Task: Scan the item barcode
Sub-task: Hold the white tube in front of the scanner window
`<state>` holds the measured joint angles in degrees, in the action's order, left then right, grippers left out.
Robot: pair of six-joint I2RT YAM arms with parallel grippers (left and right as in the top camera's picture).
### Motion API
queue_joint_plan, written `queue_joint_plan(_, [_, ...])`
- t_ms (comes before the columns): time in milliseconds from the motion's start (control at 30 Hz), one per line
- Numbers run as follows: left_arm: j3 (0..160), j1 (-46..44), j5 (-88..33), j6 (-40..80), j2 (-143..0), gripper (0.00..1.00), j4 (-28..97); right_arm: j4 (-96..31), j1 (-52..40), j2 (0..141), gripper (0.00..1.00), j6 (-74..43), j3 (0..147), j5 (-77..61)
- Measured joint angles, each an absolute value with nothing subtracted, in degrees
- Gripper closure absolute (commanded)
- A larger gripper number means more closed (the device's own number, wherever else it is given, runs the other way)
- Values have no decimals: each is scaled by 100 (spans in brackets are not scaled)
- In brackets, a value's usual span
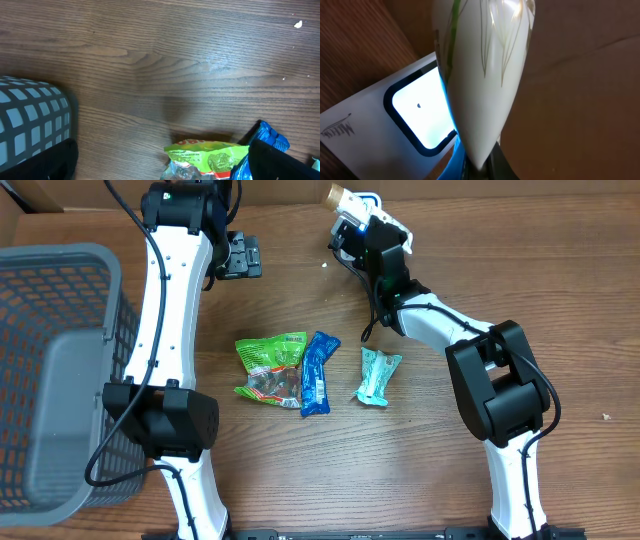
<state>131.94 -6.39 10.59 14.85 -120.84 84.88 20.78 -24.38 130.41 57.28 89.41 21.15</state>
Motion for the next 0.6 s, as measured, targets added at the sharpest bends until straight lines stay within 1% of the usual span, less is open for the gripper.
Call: queue_joint_plan(600, [13194, -637, 1059, 1485, -12084, 0, 8488, 1793, -2154, 13058, 96, 5728, 8941, 2080])
